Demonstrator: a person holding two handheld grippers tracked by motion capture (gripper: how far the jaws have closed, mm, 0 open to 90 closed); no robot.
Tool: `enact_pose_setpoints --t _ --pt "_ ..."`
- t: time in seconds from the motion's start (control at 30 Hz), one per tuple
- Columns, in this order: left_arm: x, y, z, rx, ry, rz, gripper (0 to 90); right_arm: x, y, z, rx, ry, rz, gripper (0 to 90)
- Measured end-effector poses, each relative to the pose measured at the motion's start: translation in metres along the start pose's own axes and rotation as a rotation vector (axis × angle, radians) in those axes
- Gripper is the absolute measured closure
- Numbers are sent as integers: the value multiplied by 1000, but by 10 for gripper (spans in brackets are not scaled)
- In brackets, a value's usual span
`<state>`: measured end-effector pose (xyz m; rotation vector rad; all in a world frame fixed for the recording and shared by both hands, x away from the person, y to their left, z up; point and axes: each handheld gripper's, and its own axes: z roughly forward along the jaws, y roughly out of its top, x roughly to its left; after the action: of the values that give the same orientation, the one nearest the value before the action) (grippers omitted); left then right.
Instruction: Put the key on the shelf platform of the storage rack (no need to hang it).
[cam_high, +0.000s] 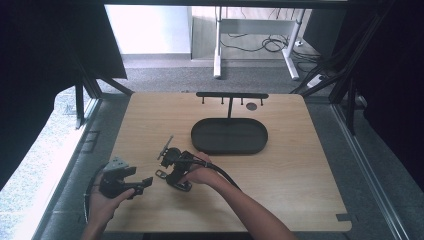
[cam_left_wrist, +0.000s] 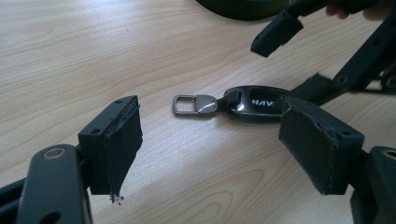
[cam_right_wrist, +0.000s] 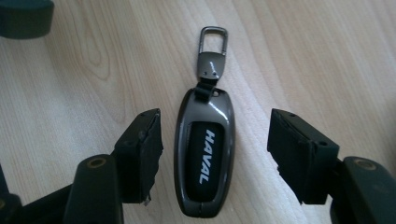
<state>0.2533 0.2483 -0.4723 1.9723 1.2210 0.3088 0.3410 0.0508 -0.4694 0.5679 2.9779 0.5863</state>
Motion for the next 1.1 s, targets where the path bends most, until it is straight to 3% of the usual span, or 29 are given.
enact_pose_setpoints --t 0.17,0.73,1.1 --pt "1 0 0 2 -1 0 215 4 0 9 37 -10 -20 329" --pt "3 -1 -1 -2 3 -15 216 8 0 27 80 -22 -25 314" --pt "4 -1 -1 -2 4 -17 216 5 -2 39 108 -39 -21 354"
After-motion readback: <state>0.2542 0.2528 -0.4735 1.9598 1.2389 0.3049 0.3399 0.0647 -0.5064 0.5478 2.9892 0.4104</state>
